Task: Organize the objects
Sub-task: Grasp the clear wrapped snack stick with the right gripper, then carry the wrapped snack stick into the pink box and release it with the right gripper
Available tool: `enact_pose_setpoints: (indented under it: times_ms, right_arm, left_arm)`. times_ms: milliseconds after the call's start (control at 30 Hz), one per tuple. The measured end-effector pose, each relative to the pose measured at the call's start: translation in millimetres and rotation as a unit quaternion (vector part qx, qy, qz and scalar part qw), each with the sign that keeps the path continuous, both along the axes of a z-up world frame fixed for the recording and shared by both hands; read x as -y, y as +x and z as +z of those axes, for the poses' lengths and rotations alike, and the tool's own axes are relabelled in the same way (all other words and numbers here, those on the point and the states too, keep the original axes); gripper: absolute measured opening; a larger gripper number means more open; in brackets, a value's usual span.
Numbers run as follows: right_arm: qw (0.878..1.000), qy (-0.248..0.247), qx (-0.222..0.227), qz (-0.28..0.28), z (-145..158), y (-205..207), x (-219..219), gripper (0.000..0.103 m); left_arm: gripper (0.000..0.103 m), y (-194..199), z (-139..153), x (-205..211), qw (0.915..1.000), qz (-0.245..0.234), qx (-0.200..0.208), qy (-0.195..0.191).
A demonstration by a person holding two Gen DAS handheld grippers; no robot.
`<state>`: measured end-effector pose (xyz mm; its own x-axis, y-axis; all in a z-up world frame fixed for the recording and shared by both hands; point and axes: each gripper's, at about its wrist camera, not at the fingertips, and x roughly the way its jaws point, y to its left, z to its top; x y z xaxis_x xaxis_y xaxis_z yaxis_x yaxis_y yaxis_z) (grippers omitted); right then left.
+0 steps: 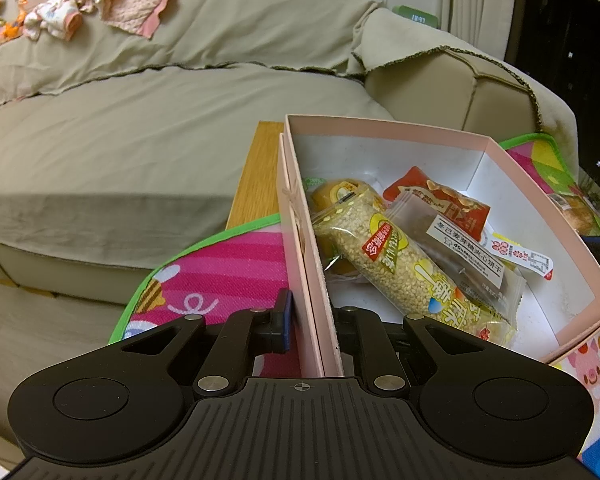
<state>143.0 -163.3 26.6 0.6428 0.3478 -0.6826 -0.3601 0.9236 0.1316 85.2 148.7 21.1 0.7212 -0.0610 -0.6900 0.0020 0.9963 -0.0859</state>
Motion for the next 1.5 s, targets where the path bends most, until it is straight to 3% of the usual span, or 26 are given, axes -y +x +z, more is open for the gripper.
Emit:
enact_pose_setpoints:
  times_ms: [100,233,433,633,700,833,933,1000,1133,1200,1233,1500]
  right_arm:
    - [0.999,0.02,-0.029,0.006,-12.2,15.8,-4.9,0.044]
    - [0.999,0.019,-0.028,0.013,-12.1,18.0,-5.4,0.042]
    - [0.999,-0.025,-0.027,0.001,-8.2,5.1,-5.7,0.026]
    - [0.998,-0.043,-0.022,-0.034,-8.7,-13.9,17.8,0.024]
    - [0.999,-0.025,-0.012,-0.023,-7.1,-22.1,25.0,0.025]
    - [0.999,-0.034,0.017,0.01,-4.5,-33.9,19.5,0.041]
    - [0.998,-0.039,0.026,0.031,-6.8,-32.2,6.6,0.045]
    - [0.997,-0.049,0.035,0.042,-11.4,-27.4,-3.3,0.058]
    - [0.998,-0.042,0.032,0.038,-19.6,-9.7,-3.2,0.063]
    - [0.999,-0.036,0.027,0.029,-18.5,-7.3,-0.6,0.054]
    - [0.998,-0.046,0.029,0.021,-17.9,-8.1,-1.4,0.043]
    - [0.994,-0.091,0.014,-0.058,-12.5,-49.2,14.0,0.043]
  left_arm:
    - [0.014,0.2,0.1,0.0,1.0,0.0,0.0,0.0]
    - [0.014,0.2,0.1,0.3,1.0,0.0,0.0,0.0]
    - [0.014,0.5,0.4,0.6,1.0,0.0,0.001,-0.001]
    - [0.015,0.5,0.7,1.0,1.0,0.0,0.001,-0.001]
    - [0.015,0.8,1.2,0.4,1.0,0.0,0.002,-0.002]
    - [0.014,0.7,1.4,-0.1,1.0,0.0,0.002,-0.002]
    - [0.014,1.2,1.6,-0.9,1.0,0.0,0.001,-0.002]
    - [0.014,1.6,2.1,-1.3,1.0,0.001,0.0,0.0]
    - [0.014,1.9,2.3,-1.1,1.0,0.001,-0.001,0.0]
    - [0.014,1.8,2.5,-1.1,1.0,0.001,-0.001,0.0]
    - [0.014,2.1,2.4,-1.0,1.0,0.001,-0.001,0.0]
    - [0.014,0.8,2.3,-1.1,1.0,0.001,0.0,0.001]
